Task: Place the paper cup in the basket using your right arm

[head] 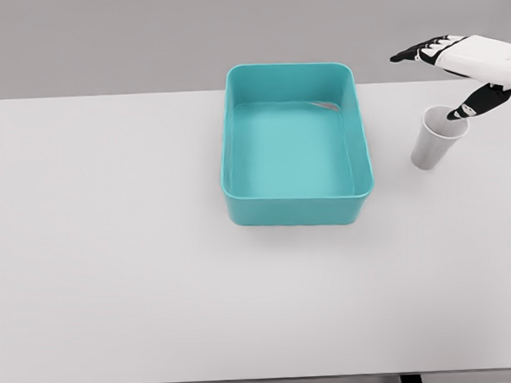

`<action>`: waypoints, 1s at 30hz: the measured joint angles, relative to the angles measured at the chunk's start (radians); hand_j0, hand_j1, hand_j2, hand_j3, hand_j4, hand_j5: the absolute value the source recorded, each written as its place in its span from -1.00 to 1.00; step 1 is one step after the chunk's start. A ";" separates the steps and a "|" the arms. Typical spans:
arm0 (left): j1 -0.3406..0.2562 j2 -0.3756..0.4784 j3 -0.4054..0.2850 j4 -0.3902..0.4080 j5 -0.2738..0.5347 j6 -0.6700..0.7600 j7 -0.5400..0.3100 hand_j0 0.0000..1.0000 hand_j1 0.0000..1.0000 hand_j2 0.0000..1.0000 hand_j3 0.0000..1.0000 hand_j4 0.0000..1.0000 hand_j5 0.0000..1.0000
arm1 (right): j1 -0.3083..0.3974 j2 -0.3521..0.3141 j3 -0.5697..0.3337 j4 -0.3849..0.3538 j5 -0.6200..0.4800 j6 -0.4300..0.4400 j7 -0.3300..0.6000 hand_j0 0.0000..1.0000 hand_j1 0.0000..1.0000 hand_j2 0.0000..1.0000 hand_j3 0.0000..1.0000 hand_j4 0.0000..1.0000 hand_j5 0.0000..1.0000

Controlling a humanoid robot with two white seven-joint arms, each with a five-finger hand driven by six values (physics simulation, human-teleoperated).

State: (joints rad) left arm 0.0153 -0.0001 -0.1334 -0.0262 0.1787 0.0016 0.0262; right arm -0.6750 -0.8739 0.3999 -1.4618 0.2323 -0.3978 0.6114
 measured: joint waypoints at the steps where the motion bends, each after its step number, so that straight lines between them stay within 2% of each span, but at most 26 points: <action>1: 0.000 0.000 0.000 0.000 0.000 0.000 0.000 1.00 1.00 1.00 1.00 1.00 1.00 | 0.000 0.000 0.000 0.000 0.000 0.000 0.000 1.00 1.00 1.00 1.00 1.00 1.00; 6: 0.000 0.000 0.000 0.000 0.000 0.000 0.000 1.00 1.00 1.00 1.00 1.00 1.00 | 0.000 0.008 -0.013 0.006 -0.008 -0.001 0.000 1.00 1.00 1.00 1.00 1.00 1.00; 8: 0.000 0.000 0.000 0.000 0.000 0.000 0.000 1.00 1.00 1.00 1.00 1.00 1.00 | 0.002 0.008 -0.038 0.036 -0.052 -0.002 0.000 1.00 1.00 1.00 1.00 1.00 1.00; 12: 0.000 0.000 0.000 0.000 0.000 0.000 0.000 1.00 1.00 1.00 1.00 1.00 1.00 | 0.000 0.005 -0.068 0.212 -0.269 -0.003 0.000 1.00 1.00 1.00 1.00 1.00 1.00; 17: 0.000 0.000 0.000 0.000 0.000 0.000 0.000 1.00 1.00 1.00 1.00 1.00 1.00 | 0.018 0.013 -0.077 0.391 -0.481 -0.003 0.000 0.99 0.99 0.99 0.99 0.99 0.99; 19: 0.000 0.000 0.000 0.000 -0.001 0.000 0.000 1.00 1.00 1.00 1.00 1.00 1.00 | 0.041 0.029 -0.075 0.444 -0.530 -0.003 0.000 0.99 0.99 0.99 0.99 0.99 0.99; 23: 0.000 0.000 0.000 0.000 0.000 0.000 0.000 1.00 1.00 1.00 1.00 1.00 1.00 | 0.089 0.043 -0.068 0.501 -0.568 -0.001 0.000 0.99 0.99 0.99 0.99 0.99 0.99; 30: 0.000 0.000 0.000 0.000 -0.001 0.000 0.000 1.00 1.00 1.00 1.00 1.00 1.00 | 0.089 0.089 -0.040 0.622 -0.569 -0.003 0.000 0.99 0.99 0.99 0.99 0.99 0.99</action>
State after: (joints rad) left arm 0.0153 -0.0001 -0.1334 -0.0263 0.1781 0.0016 0.0262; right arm -0.5860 -0.7845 0.3603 -0.8395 -0.3365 -0.4005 0.6111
